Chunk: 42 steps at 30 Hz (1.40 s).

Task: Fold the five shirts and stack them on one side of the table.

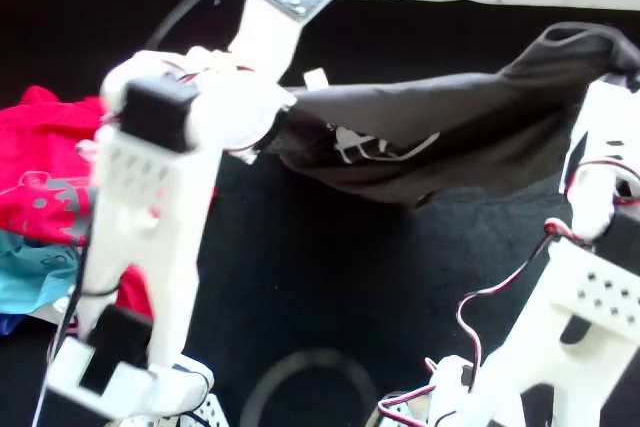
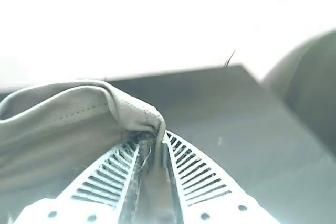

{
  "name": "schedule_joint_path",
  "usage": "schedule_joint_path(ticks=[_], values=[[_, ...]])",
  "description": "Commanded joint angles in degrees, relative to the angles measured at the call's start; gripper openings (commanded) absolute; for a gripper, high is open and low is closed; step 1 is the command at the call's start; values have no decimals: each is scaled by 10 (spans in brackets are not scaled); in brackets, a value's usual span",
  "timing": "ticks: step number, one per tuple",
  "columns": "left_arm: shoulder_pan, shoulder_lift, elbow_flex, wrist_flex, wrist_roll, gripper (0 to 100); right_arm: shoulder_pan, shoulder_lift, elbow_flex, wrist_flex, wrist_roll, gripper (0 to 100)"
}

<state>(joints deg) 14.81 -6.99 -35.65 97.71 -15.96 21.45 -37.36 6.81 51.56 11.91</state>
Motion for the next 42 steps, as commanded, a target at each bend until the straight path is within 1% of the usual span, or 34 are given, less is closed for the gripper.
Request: schedule_joint_path(ticks=[1,6,10,14,18,22,25,26,28,30,32,36,37,42], values=[[-7,-65,-37,3,-4,9,0,-24,-79,-10,-5,6],[-7,-91,-46,4,-4,9,0,-24,-118,-27,-5,6],[-5,-74,14,3,-4,9,-3,-23,-92,-15,-4,6],[3,-24,110,-5,-1,9,-4,-24,4,-14,-2,6],[24,44,219,-60,-1,9,-5,-24,131,-21,-2,6],[65,124,316,-138,0,9,-5,-25,286,-85,-2,6],[90,182,354,-193,1,13,-5,-29,385,-141,-1,6],[95,198,360,-206,3,14,-4,-29,408,-154,-1,6],[98,226,361,-219,37,14,-3,-29,445,-174,-1,6],[95,242,359,-222,60,41,-1,-29,465,-185,-1,6],[86,242,350,-219,59,91,-1,-29,477,-190,-1,6],[45,234,308,-191,61,190,-5,-29,480,-195,-1,6],[35,235,297,-190,61,202,-5,-29,480,-199,-1,6],[-7,239,263,-196,61,203,-5,-26,480,-203,-1,6]])
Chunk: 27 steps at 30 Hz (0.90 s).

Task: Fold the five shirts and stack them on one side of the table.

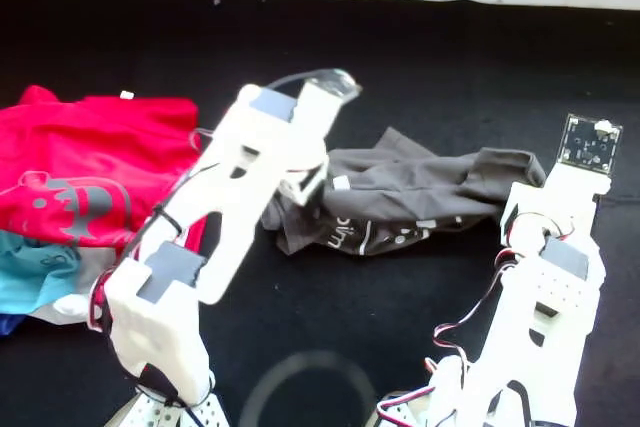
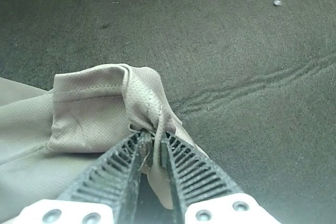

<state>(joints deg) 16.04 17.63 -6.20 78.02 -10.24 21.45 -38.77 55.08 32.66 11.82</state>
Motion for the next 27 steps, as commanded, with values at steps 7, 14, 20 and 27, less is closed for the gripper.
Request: schedule_joint_path(ticks=[7,14,20,27], values=[[-38,-15,-40,-26,4,203,-5,-15,-1,-13,0,6],[-51,-15,-137,2,4,203,-5,-15,-1,-13,0,6],[-8,-8,-231,119,5,203,-5,-15,-6,-13,0,6],[12,41,-197,101,5,206,-14,-15,-5,-13,0,6]])
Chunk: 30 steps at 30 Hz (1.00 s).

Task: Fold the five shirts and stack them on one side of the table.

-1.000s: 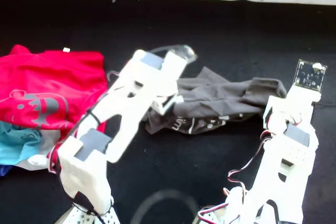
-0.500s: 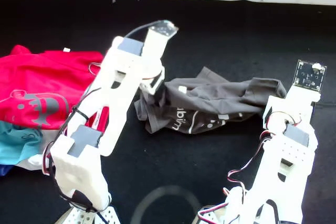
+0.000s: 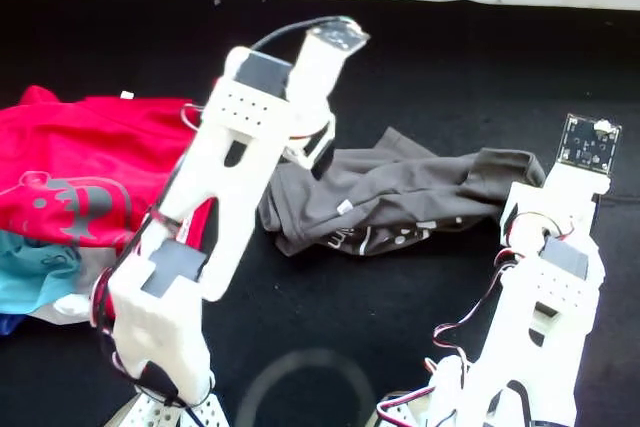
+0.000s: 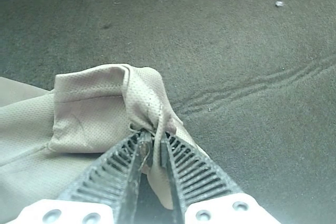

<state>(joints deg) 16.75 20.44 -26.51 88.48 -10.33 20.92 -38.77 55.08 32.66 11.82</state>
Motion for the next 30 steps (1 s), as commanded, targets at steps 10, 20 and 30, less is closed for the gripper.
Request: schedule_joint_path(ticks=[10,20,30], values=[[99,-25,95,73,37,175,-8,-12,-7,-13,0,6],[64,-69,374,-200,4,171,-5,-15,-7,-12,0,6],[-13,-103,366,-252,5,171,-7,-15,-7,-10,0,6]])
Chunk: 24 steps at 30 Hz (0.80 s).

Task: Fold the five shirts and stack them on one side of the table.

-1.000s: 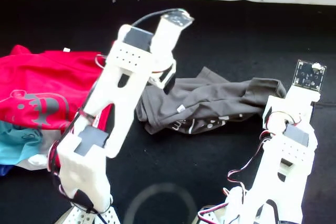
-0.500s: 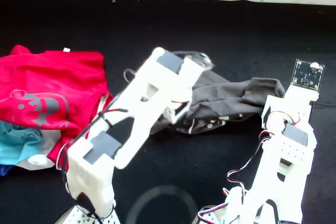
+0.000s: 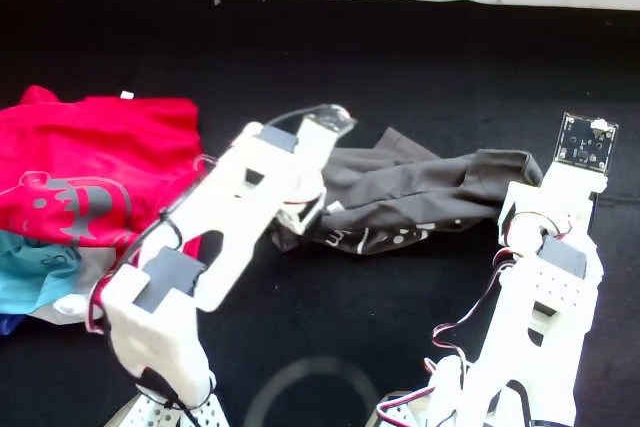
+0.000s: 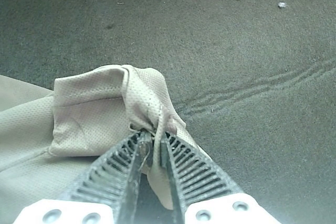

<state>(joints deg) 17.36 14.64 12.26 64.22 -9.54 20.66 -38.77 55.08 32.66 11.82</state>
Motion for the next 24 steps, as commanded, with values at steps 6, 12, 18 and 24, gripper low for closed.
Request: schedule_joint_path(ticks=[6,12,18,24], values=[[-25,-59,-21,-42,-3,171,-6,-15,-7,-10,0,6],[-26,-65,-21,-60,-3,171,-7,-15,-7,-11,0,6],[6,-87,-43,-16,-2,174,-7,-12,-7,-12,0,6],[5,-81,-43,-18,-2,174,-22,-11,-7,-12,0,6]])
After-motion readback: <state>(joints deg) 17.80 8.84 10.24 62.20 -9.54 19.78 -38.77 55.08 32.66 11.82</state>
